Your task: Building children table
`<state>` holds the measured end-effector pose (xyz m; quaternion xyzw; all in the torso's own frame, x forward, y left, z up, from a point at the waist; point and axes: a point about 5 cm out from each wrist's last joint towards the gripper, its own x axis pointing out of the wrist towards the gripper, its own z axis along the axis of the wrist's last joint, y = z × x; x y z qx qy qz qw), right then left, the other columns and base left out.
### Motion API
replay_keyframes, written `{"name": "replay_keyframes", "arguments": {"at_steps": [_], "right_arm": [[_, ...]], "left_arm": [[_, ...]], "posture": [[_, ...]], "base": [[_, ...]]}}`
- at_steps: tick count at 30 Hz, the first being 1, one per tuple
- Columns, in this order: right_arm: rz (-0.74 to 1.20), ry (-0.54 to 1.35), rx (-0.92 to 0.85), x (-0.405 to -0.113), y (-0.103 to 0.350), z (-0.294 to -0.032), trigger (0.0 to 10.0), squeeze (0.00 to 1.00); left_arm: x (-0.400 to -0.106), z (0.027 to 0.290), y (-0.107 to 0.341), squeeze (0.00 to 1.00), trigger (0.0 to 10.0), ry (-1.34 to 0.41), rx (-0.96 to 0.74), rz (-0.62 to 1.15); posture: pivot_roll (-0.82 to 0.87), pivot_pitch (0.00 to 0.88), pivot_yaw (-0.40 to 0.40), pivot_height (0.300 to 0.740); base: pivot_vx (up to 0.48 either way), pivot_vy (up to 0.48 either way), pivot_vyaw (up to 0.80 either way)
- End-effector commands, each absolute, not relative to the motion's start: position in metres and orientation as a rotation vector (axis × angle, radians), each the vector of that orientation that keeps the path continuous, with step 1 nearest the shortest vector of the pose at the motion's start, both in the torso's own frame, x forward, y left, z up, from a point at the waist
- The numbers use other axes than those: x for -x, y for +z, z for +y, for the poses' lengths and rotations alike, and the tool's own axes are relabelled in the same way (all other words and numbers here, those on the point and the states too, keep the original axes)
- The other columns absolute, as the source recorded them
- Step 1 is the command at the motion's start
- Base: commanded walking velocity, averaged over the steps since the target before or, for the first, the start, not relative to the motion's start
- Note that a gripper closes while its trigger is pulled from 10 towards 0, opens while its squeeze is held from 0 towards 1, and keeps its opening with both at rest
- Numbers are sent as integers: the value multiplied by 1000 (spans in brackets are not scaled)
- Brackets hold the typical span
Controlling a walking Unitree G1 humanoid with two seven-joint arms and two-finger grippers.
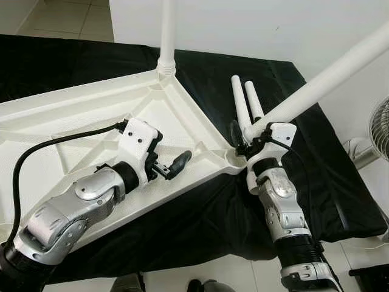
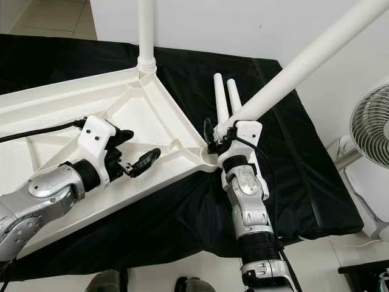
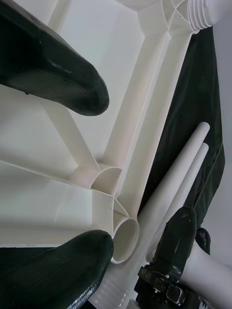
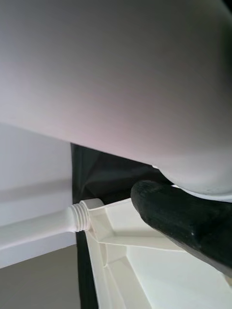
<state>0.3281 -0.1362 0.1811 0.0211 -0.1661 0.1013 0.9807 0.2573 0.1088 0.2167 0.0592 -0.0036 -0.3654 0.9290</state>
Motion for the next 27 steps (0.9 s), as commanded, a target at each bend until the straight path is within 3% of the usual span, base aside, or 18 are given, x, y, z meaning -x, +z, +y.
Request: {"name": "replay_keyframes", "arguments": {"at_steps": [1,2,3,9,10,11,16,18,27], "right_arm": [[-334,216,-17,-329,184,-138,10000,0],[-334,216,-17,-329,184,-138,10000,0],[-298,265,32,-331,183,-137,10000,0],[-217,357,127,-334,182,-133,10000,0],[-199,392,144,-334,181,-132,10000,0],[-190,435,143,-334,182,-132,10000,0],[-211,530,171,-329,185,-131,10000,0],[-171,668,177,-321,183,-135,10000,0],[-56,917,240,-302,179,-143,10000,0]], "left_arm": [[-249,99,217,0,10000,-988,-133,-9],[-249,99,217,0,10000,-988,-133,-9],[-253,96,224,1000,10000,-1020,-107,-33],[-263,88,240,1000,10000,-1030,-91,-96],[-267,84,243,122,10000,-1033,-102,-109],[-269,78,246,0,10000,-1050,-109,-128],[-272,62,256,0,10000,-1111,-78,-177],[-269,47,274,0,10000,-1238,21,-225],[-271,30,291,0,10000,-1405,73,-245]], "posture": [[88,182,-109,740],[88,182,-109,740],[98,180,-113,740],[102,173,-113,740],[104,170,-115,740],[104,168,-117,740],[101,161,-118,740],[100,152,-122,740],[88,133,-112,740]], "base": [[0,0,0],[0,0,0],[0,0,0],[0,0,0],[0,0,0],[0,0,0],[0,0,0],[0,0,0],[0,0,0]]}}
